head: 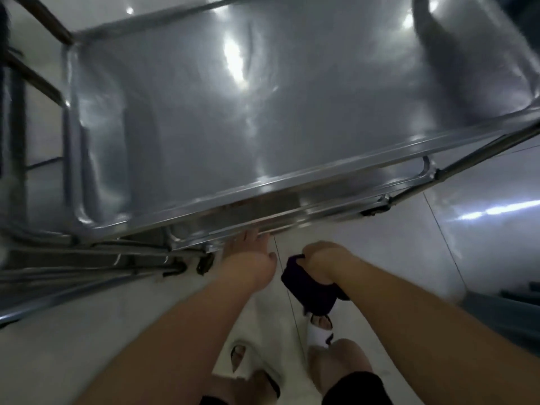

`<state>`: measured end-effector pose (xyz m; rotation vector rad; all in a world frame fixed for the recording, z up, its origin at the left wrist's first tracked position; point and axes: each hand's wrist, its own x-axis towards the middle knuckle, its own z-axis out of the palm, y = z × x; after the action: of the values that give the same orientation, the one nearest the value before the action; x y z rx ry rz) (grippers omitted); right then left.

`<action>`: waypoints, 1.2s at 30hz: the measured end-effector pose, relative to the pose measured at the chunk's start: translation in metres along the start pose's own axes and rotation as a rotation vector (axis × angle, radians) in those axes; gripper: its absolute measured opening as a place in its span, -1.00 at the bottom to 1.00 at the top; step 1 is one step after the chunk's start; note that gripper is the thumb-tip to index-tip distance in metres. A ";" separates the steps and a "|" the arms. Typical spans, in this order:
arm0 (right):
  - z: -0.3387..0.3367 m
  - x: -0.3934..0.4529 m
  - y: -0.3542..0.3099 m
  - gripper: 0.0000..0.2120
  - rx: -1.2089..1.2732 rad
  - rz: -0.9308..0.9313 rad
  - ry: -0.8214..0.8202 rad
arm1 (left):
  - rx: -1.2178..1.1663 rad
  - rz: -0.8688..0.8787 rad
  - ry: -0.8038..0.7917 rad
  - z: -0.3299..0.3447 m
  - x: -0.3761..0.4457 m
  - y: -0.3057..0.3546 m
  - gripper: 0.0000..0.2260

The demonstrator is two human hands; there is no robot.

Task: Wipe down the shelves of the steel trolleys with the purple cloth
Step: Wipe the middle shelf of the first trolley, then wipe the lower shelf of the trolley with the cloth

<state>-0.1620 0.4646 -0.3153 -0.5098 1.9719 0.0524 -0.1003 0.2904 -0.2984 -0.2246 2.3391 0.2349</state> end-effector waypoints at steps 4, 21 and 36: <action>0.009 -0.089 -0.003 -0.57 -0.040 -0.050 -0.046 | -0.016 -0.049 -0.003 -0.044 -0.101 0.023 -0.52; -0.087 -0.323 -0.059 -0.80 -0.068 0.134 0.574 | 0.007 0.111 0.274 -0.170 -0.260 0.029 -0.56; -0.070 -0.472 0.106 -0.84 0.008 0.405 0.763 | 0.233 0.499 0.392 -0.230 -0.271 0.239 -0.55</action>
<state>-0.0917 0.6975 0.1086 -0.1073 2.7990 0.1163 -0.1239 0.4925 0.0784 0.4741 2.7542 0.1654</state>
